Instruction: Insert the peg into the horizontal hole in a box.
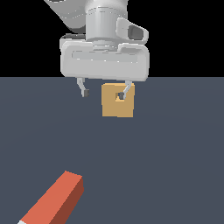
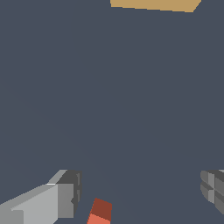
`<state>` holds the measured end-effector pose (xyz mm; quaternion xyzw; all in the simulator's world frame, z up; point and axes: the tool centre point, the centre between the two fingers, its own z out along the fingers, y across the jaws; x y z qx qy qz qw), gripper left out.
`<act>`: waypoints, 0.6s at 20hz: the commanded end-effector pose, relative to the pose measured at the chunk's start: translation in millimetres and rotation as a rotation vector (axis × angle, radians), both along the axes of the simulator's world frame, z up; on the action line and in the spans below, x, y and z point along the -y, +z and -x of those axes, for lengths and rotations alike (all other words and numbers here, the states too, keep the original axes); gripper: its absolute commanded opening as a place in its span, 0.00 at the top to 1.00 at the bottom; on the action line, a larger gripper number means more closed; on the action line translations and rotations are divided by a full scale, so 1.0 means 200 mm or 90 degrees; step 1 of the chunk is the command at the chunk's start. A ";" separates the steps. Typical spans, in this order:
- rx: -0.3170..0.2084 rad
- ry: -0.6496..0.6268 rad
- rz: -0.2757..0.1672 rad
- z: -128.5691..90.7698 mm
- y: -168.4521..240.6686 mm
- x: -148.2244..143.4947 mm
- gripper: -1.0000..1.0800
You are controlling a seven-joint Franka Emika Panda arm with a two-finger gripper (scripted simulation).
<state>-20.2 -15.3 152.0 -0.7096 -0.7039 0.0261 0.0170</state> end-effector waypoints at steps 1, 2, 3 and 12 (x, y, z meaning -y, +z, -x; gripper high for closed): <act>0.000 0.000 0.000 0.00 0.00 0.00 0.04; 0.000 0.000 0.000 0.00 0.00 0.00 0.04; 0.000 -0.002 0.000 0.00 0.00 0.01 0.04; 0.011 -0.055 0.001 0.08 -0.10 0.34 0.04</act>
